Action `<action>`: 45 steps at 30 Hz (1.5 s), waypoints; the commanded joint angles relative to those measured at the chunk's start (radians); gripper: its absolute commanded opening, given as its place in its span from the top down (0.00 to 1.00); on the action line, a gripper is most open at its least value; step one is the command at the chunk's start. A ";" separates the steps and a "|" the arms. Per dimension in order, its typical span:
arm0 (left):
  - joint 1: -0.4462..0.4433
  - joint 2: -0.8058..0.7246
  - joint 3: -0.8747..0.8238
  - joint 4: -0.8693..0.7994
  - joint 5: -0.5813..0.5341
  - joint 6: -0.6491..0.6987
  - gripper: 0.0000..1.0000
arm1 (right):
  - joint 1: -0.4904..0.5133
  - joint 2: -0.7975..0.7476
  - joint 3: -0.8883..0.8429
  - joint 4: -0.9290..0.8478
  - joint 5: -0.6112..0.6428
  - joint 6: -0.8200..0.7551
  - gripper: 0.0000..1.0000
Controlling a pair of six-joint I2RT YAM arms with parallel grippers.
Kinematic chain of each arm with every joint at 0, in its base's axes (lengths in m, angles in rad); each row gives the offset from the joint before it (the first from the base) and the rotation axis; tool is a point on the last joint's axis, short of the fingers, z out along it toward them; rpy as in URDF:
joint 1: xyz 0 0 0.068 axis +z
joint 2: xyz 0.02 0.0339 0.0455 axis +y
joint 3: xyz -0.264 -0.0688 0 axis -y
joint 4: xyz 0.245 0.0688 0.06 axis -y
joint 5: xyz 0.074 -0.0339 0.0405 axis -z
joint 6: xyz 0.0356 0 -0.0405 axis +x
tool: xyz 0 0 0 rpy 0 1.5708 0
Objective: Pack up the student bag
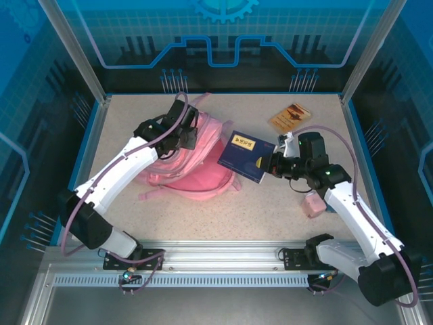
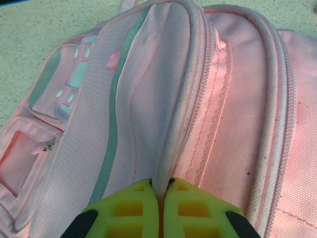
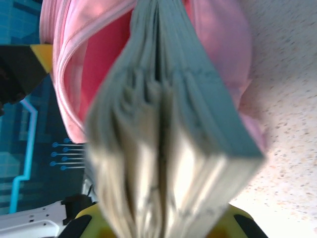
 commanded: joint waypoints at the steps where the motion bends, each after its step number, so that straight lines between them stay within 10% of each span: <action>1: -0.008 0.002 0.077 0.130 0.035 -0.052 1.00 | 0.043 0.032 -0.037 0.130 -0.080 0.152 1.00; 15: -0.010 0.039 0.135 0.111 0.095 -0.101 1.00 | 0.246 0.401 0.070 0.610 0.171 0.396 1.00; 29: -0.008 0.035 0.149 0.081 0.093 -0.133 1.00 | 0.359 0.841 0.324 0.734 0.402 0.511 0.99; 45: 0.004 0.032 0.126 0.090 0.080 -0.141 1.00 | 0.365 0.950 0.363 0.842 0.192 0.518 0.51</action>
